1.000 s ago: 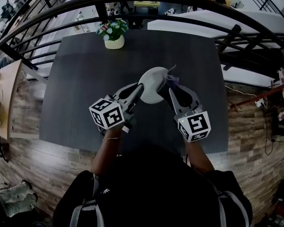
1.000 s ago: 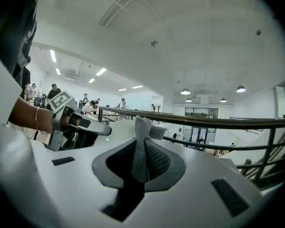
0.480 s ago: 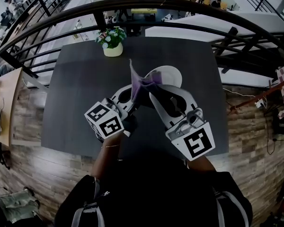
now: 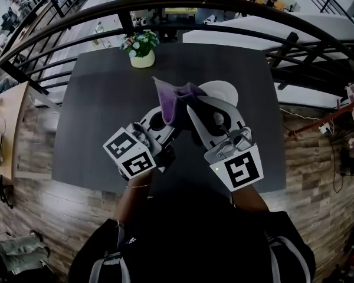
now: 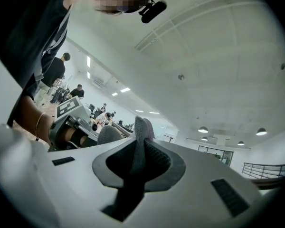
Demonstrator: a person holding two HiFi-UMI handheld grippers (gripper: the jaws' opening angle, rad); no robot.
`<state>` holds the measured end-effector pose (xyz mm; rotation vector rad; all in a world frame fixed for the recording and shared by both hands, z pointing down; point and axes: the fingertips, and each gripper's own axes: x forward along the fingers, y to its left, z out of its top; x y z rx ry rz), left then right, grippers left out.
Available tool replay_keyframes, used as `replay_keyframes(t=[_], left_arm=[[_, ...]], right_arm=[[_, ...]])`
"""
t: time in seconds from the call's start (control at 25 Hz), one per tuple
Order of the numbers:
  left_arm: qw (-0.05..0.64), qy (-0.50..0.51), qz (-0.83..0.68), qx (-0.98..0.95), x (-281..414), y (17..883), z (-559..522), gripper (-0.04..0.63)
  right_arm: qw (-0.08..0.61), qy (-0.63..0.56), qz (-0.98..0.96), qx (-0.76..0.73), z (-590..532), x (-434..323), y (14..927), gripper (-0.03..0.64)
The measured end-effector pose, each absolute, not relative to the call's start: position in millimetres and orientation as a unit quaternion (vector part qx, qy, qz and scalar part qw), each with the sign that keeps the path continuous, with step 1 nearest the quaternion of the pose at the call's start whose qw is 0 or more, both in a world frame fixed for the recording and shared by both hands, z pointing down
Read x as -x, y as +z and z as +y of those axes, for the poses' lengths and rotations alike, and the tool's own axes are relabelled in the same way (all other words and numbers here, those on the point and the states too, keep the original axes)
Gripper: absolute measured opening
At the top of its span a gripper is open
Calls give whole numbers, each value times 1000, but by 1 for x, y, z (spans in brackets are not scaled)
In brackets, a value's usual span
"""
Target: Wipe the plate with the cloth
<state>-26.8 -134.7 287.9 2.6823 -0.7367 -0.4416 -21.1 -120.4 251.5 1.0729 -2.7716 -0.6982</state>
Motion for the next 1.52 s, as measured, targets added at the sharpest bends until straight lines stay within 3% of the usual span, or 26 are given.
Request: replay_keyframes(t=[1.16,1.52], left_arm=[[145,-159,-268,-939,36,276,-136,20],[150,-163,-292,-930,52,278,-140,16]], right_arm=[[76,-188,-846,-494,-162,-75,264,40],[32,-198,-829,-522,-150,-103,240,40]])
